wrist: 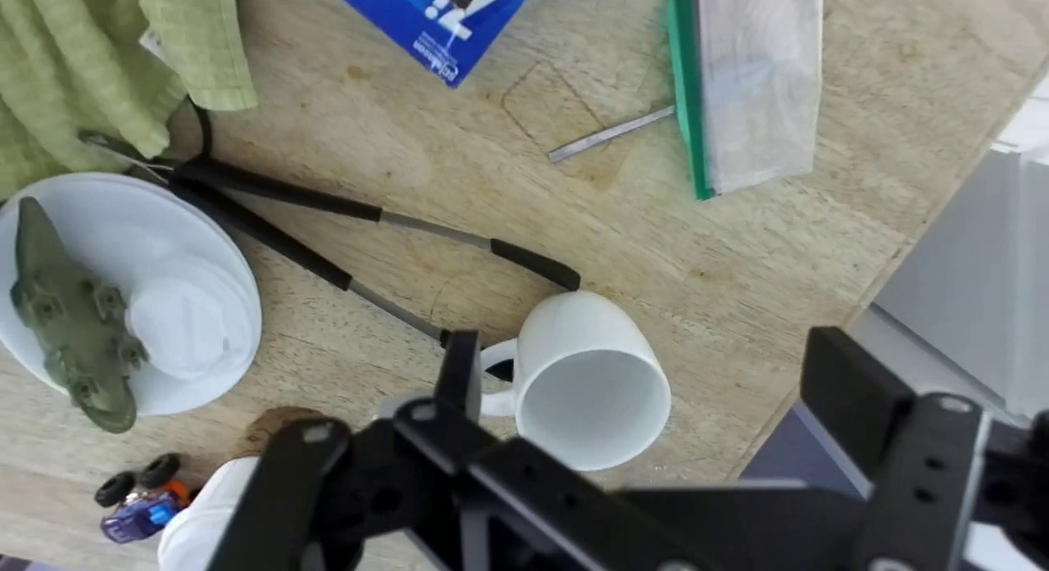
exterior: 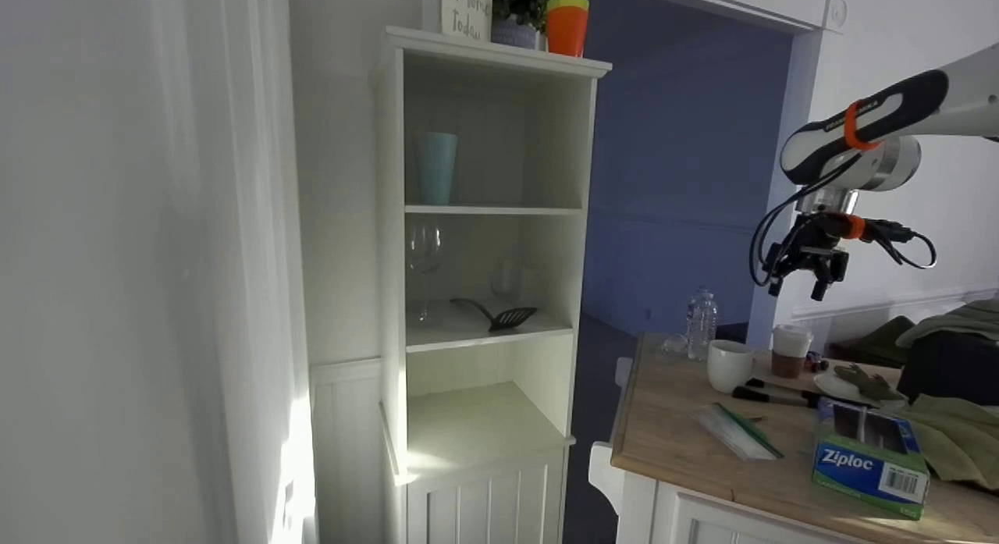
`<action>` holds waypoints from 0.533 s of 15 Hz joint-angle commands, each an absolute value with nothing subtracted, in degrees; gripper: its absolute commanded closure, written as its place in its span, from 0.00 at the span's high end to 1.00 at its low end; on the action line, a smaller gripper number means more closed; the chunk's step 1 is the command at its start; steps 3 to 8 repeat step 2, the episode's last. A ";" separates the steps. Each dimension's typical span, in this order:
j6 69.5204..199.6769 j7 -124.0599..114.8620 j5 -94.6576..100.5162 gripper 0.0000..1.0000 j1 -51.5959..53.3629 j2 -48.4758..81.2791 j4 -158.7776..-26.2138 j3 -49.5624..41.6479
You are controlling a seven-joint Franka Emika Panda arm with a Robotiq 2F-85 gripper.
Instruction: Position the cup upright
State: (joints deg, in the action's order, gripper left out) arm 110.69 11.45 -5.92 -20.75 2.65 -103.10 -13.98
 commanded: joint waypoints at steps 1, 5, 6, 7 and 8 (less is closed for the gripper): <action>109.87 11.04 -6.35 1.00 -19.71 2.09 -102.96 -15.36; 109.71 10.76 -6.49 1.00 -19.70 1.83 -103.07 -15.44; 109.71 10.76 -6.49 1.00 -19.70 1.83 -103.07 -15.44; 109.71 10.76 -6.49 1.00 -19.70 1.83 -103.07 -15.44; 109.71 10.76 -6.49 1.00 -19.70 1.83 -103.07 -15.44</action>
